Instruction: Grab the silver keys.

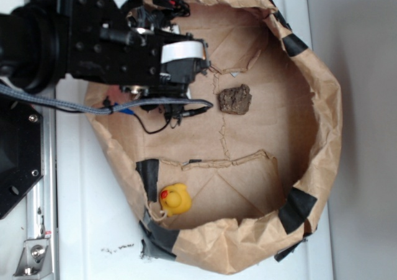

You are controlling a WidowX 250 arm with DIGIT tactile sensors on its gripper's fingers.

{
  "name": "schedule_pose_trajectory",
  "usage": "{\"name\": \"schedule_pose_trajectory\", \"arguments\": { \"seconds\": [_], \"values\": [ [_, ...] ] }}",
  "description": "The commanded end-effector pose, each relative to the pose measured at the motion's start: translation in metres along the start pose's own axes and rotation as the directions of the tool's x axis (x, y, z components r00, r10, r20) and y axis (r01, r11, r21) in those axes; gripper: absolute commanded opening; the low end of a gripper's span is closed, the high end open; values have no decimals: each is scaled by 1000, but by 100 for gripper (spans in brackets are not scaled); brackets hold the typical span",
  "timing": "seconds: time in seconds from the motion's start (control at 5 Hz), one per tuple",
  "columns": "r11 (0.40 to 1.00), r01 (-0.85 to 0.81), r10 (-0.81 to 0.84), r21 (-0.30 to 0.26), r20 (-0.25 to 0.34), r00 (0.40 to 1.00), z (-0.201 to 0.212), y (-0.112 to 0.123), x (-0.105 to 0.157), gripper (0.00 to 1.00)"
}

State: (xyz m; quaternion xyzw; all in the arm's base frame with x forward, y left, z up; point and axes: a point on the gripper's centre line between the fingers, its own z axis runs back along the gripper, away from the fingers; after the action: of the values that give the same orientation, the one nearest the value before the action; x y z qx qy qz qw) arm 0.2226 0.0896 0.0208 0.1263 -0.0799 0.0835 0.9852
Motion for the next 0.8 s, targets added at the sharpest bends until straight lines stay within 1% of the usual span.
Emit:
{"name": "schedule_pose_trajectory", "arguments": {
  "seconds": [0.0, 0.4, 0.6],
  "values": [
    [1000, 15, -15, -2, 35, 999, 14, 5, 3, 0],
    [1000, 8, -8, 3, 43, 999, 15, 4, 4, 0],
    [1000, -4, 4, -9, 33, 999, 19, 3, 7, 0]
  ]
}}
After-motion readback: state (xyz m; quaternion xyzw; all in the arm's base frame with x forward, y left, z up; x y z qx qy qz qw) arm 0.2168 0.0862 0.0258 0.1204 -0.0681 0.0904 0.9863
